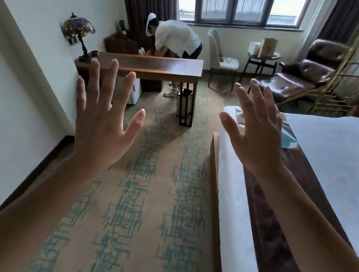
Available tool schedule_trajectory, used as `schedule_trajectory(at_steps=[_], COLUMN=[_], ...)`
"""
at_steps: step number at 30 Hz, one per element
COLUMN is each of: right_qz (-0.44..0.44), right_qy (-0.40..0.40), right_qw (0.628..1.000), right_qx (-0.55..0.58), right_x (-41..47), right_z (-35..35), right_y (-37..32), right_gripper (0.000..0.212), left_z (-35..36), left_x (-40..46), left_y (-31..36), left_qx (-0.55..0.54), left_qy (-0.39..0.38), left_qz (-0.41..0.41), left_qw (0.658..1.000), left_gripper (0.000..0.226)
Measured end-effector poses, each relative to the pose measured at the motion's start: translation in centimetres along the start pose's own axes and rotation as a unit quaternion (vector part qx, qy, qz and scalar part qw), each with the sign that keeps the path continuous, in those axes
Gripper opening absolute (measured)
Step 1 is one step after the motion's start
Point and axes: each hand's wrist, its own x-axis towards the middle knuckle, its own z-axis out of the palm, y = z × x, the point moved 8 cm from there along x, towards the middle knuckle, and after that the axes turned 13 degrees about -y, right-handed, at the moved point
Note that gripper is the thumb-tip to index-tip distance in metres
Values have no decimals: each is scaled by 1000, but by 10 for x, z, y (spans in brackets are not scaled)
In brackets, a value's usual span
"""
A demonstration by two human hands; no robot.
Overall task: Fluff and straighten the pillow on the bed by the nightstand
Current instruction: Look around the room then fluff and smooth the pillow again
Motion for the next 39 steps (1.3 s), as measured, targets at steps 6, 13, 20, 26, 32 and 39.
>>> schedule_trajectory(at_steps=[6,13,20,26,32,39], right_qz=[36,46,82,120,143,173], right_qy=[1,21,36,61,93,150], right_qw=[999,999,995,987,977,962], right_qx=[10,-10,-47,-87,-128,-150], right_x=[83,179,246,320,411,483], right_z=[39,47,63,91,122,127], right_y=[38,64,91,108,113,132], right_gripper=[68,70,68,70,68,66], left_z=[56,100,160,216,265,302], left_x=[100,213,304,395,498,608], left_y=[-23,-46,-49,-68,-118,-136], left_qx=[0,-9,-64,-102,-132,-158], left_qy=[4,42,78,108,101,128], left_qz=[18,53,112,182,195,223], left_qw=[1000,998,989,972,967,953], left_gripper=[69,69,65,57,59,60])
